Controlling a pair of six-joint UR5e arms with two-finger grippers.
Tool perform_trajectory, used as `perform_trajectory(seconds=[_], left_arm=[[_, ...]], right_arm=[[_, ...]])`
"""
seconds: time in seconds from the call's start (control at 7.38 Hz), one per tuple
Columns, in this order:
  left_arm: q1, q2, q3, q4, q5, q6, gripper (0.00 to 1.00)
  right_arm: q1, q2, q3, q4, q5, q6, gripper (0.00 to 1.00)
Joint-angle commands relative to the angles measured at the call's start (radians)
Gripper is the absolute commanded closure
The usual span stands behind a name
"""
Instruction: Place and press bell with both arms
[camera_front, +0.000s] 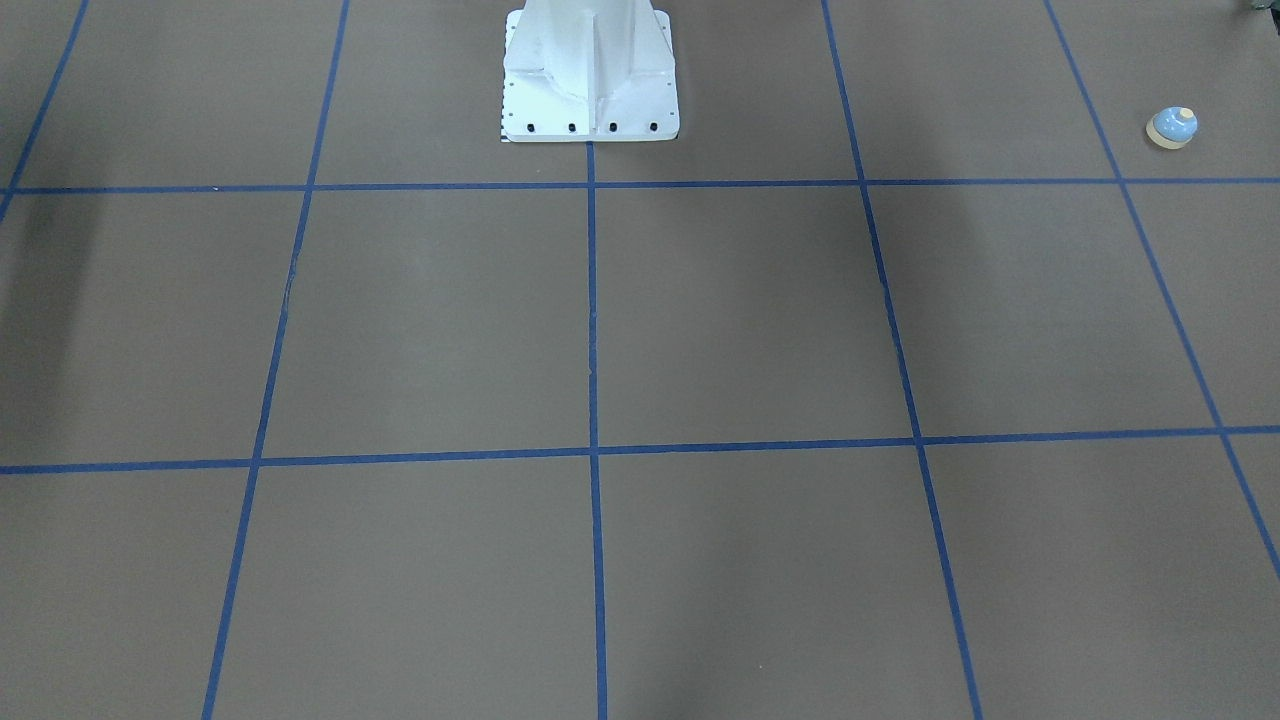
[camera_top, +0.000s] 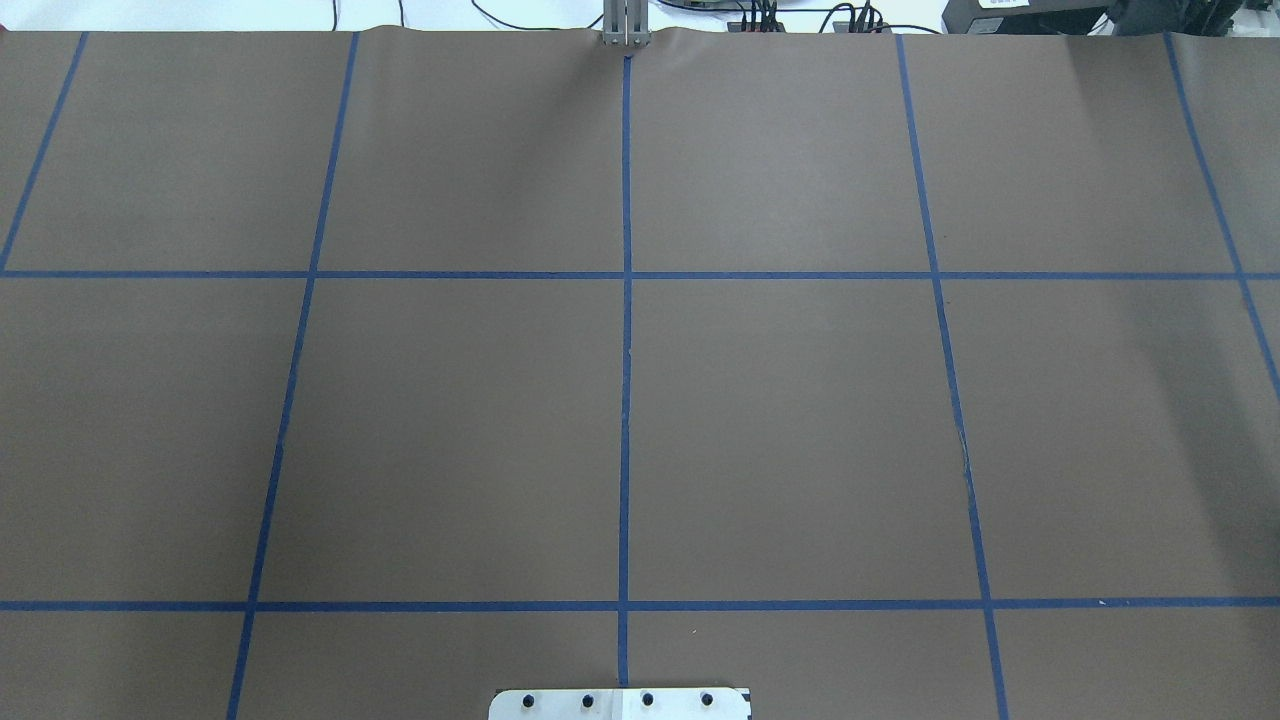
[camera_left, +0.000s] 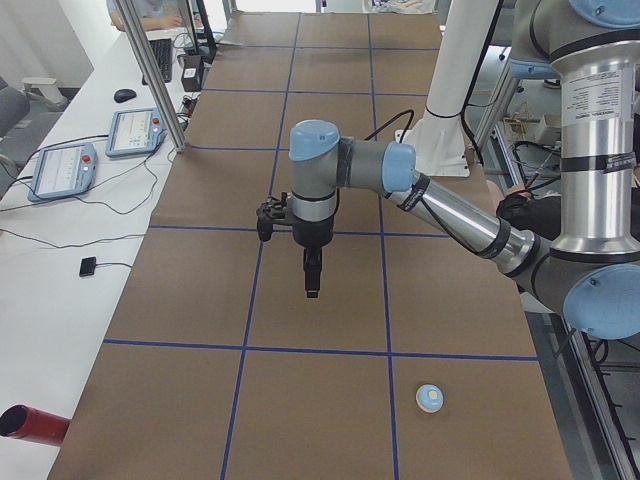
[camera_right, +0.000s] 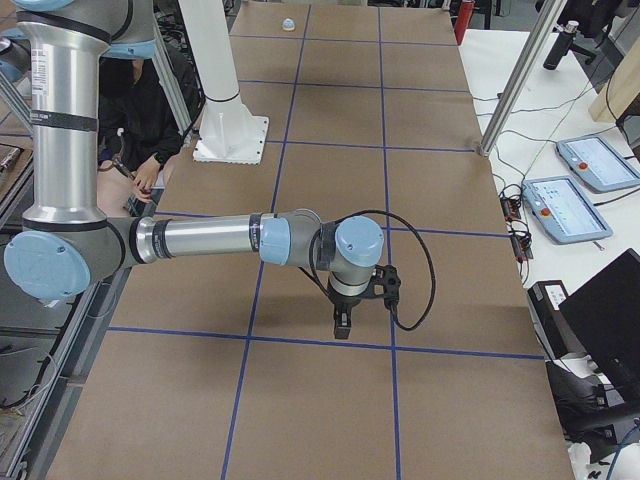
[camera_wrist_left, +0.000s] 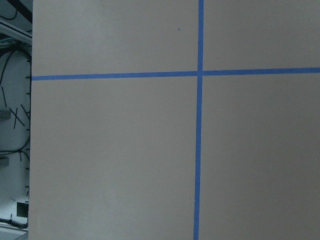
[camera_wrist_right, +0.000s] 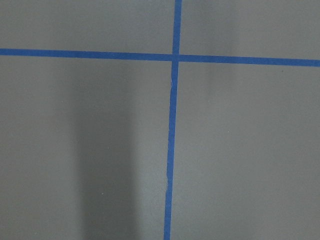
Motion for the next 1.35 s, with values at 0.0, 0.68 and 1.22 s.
perform_trajectory(seconds=[0.0, 0.68, 1.22], left_arm=[[0.101, 0.007, -0.087, 0.042, 0.054, -0.229, 0.00], [0.415, 0.053, -0.182, 0.039, 0.214, -0.931, 0.00], [0.782, 0.178, -0.167, 0.045, 0.411, -1.569, 0.00]], right_arm=[[0.000, -0.001, -0.006, 0.000, 0.000, 0.000, 0.00], [0.000, -0.001, -0.008, 0.000, 0.000, -0.005, 0.00], [0.000, 0.006, 0.002, 0.000, -0.003, -0.003, 0.00]])
